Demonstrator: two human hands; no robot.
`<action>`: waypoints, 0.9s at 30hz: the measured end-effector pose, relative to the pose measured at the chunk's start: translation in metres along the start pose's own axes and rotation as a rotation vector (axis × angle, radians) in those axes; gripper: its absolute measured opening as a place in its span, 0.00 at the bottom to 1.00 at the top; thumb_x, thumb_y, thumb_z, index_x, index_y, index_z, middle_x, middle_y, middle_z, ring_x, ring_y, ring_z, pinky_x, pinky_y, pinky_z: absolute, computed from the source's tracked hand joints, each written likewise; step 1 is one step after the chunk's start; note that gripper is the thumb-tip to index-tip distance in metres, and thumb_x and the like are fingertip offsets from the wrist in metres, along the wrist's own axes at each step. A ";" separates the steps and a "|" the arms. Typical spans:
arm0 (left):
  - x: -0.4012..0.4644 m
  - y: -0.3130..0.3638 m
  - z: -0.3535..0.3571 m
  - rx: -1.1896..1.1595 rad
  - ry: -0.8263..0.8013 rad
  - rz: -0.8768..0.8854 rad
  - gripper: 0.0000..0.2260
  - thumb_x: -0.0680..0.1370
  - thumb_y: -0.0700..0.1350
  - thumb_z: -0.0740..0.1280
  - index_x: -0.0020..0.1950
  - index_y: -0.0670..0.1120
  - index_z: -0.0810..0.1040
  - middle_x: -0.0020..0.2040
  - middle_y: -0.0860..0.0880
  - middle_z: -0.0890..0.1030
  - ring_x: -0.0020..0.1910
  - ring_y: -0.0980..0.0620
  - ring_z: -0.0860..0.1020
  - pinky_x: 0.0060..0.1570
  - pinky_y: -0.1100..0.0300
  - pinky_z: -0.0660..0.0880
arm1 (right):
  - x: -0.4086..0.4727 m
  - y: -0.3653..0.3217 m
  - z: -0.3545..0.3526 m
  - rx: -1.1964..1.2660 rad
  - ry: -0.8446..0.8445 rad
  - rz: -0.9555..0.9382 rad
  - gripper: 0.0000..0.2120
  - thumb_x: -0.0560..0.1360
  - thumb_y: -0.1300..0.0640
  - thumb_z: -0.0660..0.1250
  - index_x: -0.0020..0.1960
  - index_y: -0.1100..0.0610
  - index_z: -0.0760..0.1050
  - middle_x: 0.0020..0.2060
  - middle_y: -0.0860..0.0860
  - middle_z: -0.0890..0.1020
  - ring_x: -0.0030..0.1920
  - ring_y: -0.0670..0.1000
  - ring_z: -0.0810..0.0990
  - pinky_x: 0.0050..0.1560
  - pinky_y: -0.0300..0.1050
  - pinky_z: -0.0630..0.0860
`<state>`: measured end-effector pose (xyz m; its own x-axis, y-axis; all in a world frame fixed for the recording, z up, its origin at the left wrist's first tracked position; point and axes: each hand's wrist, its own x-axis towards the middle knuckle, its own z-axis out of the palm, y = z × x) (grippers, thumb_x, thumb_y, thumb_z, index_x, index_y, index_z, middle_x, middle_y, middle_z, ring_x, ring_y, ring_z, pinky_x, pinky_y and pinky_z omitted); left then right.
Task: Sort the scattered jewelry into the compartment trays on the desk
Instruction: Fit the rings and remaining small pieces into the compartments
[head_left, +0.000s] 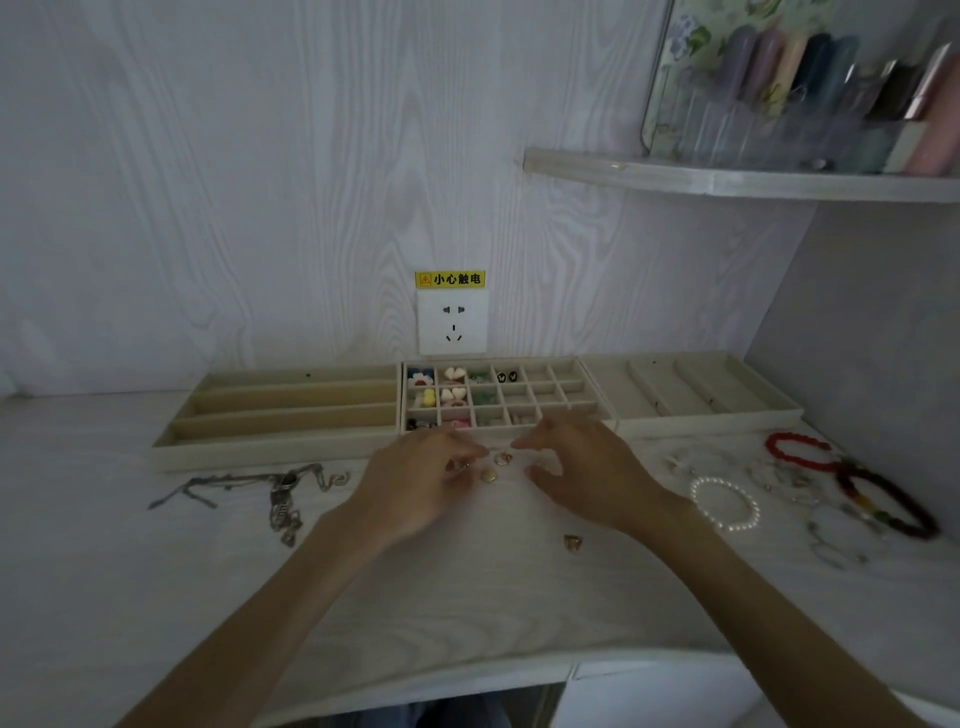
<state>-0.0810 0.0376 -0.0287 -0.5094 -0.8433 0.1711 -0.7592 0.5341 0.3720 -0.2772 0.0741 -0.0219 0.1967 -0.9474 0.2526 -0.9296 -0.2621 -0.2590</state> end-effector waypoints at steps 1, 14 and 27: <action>0.000 0.000 0.004 0.002 0.006 -0.003 0.14 0.77 0.58 0.62 0.62 0.59 0.76 0.59 0.59 0.76 0.55 0.57 0.75 0.49 0.59 0.72 | 0.000 0.000 0.004 -0.014 0.014 0.015 0.16 0.76 0.55 0.65 0.63 0.52 0.75 0.56 0.50 0.77 0.59 0.51 0.72 0.53 0.38 0.62; 0.004 0.014 0.001 -0.792 0.078 -0.250 0.07 0.74 0.51 0.70 0.50 0.52 0.84 0.45 0.56 0.84 0.41 0.62 0.79 0.36 0.68 0.73 | -0.006 -0.004 0.001 0.211 0.184 0.099 0.13 0.74 0.56 0.68 0.58 0.44 0.77 0.43 0.41 0.77 0.42 0.42 0.73 0.43 0.33 0.67; 0.013 0.010 -0.009 -1.265 -0.138 -0.554 0.12 0.70 0.52 0.73 0.49 0.48 0.83 0.47 0.47 0.81 0.28 0.61 0.69 0.21 0.70 0.59 | 0.004 -0.028 -0.013 0.486 0.197 0.056 0.13 0.74 0.56 0.69 0.53 0.40 0.79 0.44 0.41 0.82 0.40 0.41 0.80 0.41 0.34 0.76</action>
<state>-0.0917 0.0312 -0.0143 -0.3575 -0.8730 -0.3318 -0.0326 -0.3434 0.9386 -0.2544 0.0804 -0.0019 0.0452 -0.9221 0.3842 -0.6760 -0.3114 -0.6679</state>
